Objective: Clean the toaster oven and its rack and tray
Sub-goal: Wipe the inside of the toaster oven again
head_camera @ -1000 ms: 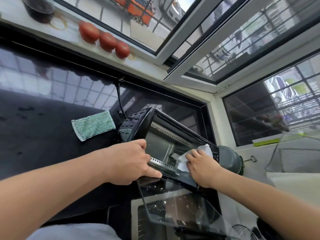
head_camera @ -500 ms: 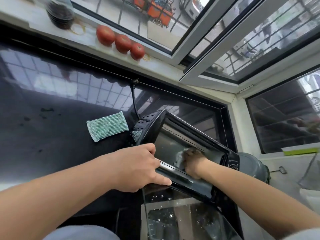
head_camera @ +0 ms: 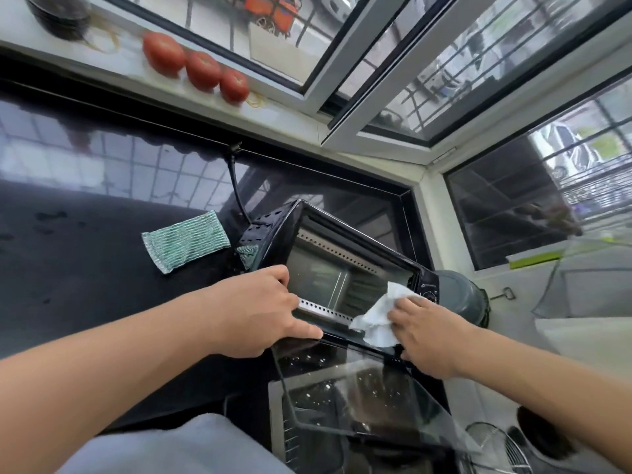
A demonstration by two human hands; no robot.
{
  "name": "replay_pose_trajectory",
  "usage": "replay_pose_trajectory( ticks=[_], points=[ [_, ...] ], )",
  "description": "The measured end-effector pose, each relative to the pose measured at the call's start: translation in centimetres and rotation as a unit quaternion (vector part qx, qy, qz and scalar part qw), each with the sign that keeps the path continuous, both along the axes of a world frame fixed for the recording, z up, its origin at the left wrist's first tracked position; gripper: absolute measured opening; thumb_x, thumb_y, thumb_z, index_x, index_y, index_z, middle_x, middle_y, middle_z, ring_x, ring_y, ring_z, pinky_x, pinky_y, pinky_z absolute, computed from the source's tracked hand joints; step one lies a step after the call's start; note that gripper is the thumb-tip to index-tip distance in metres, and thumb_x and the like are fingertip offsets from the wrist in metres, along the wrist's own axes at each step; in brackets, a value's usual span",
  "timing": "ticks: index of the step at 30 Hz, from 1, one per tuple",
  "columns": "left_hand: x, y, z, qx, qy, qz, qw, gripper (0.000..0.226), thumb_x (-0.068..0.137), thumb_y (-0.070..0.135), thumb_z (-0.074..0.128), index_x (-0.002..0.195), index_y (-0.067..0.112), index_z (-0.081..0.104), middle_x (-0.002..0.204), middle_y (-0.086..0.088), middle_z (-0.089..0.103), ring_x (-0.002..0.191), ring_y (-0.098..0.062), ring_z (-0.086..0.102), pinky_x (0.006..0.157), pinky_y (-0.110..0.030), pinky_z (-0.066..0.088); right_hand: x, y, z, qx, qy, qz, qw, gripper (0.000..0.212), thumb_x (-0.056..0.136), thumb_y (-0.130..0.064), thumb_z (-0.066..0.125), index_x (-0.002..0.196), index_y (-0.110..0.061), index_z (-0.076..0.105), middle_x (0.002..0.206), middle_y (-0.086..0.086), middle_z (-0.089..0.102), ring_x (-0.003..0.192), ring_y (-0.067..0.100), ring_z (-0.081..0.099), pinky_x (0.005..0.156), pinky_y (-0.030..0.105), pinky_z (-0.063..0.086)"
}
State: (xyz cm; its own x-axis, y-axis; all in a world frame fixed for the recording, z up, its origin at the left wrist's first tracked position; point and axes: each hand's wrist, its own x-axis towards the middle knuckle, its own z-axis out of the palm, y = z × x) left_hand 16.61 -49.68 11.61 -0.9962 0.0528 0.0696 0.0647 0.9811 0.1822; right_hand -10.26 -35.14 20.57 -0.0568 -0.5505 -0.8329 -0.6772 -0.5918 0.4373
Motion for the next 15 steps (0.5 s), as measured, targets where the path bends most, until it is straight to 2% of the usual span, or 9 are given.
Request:
replay_pose_trajectory(
  ticks=[2, 4, 7, 11, 15],
  points=[
    [0.0, 0.0, 0.1, 0.005, -0.001, 0.001, 1.0, 0.068, 0.099, 0.013, 0.036, 0.16, 0.041, 0.026, 0.093, -0.002, 0.059, 0.087, -0.028, 0.057, 0.105, -0.038, 0.032, -0.1, -0.4, -1.4, 0.027, -0.011, -0.029, 0.999, 0.054, 0.1, -0.043, 0.031, 0.135, -0.01, 0.056, 0.141, 0.01, 0.044, 0.134, 0.034, 0.031, 0.114, 0.047, 0.025],
    [0.0, 0.1, 0.2, 0.0, -0.003, -0.002, 1.0, 0.068, 0.1, 0.013, 0.036, 0.161, 0.04, 0.025, 0.095, -0.002, 0.059, 0.088, -0.028, 0.057, 0.105, -0.038, 0.031, -0.2, -1.3, -3.3, 0.072, 0.01, -0.055, 0.996, 0.051, 0.098, -0.037, 0.038, 0.142, -0.013, 0.05, 0.153, 0.007, 0.034, 0.144, 0.03, 0.019, 0.118, 0.046, 0.019],
    [0.1, 0.2, 0.3, 0.0, -0.002, -0.004, 1.0, 0.066, 0.101, 0.014, 0.038, 0.161, 0.04, 0.026, 0.096, -0.003, 0.059, 0.09, -0.028, 0.057, 0.105, -0.037, 0.03, -0.6, -3.9, -5.1, 0.111, 0.006, -0.09, 0.99, 0.047, 0.098, -0.032, 0.04, 0.142, -0.022, 0.049, 0.157, -0.002, 0.031, 0.15, 0.023, 0.012, 0.121, 0.043, 0.012],
    [0.0, 0.0, 0.0, 0.0, -0.002, -0.013, 1.0, 0.067, 0.1, 0.014, 0.039, 0.162, 0.039, 0.025, 0.094, 0.0, 0.057, 0.087, -0.024, 0.054, 0.106, -0.037, 0.03, -2.1, -6.7, -8.0, 0.148, -0.012, -0.132, 0.98, 0.033, 0.093, -0.015, 0.046, 0.122, -0.022, 0.06, 0.145, -0.003, 0.047, 0.139, 0.019, 0.033, 0.115, 0.035, 0.026],
    [0.1, 0.0, -1.0, 0.008, 0.006, -0.025, 1.0, 0.068, 0.097, 0.016, 0.042, 0.159, 0.039, 0.03, 0.087, 0.0, 0.052, 0.08, -0.023, 0.051, 0.104, -0.038, 0.035, -3.2, -9.2, -11.9, 0.178, 0.015, -0.091, 0.98, 0.046, 0.083, -0.004, 0.059, 0.129, -0.006, 0.06, 0.14, 0.013, 0.054, 0.13, 0.032, 0.049, 0.11, 0.042, 0.039]
  ],
)
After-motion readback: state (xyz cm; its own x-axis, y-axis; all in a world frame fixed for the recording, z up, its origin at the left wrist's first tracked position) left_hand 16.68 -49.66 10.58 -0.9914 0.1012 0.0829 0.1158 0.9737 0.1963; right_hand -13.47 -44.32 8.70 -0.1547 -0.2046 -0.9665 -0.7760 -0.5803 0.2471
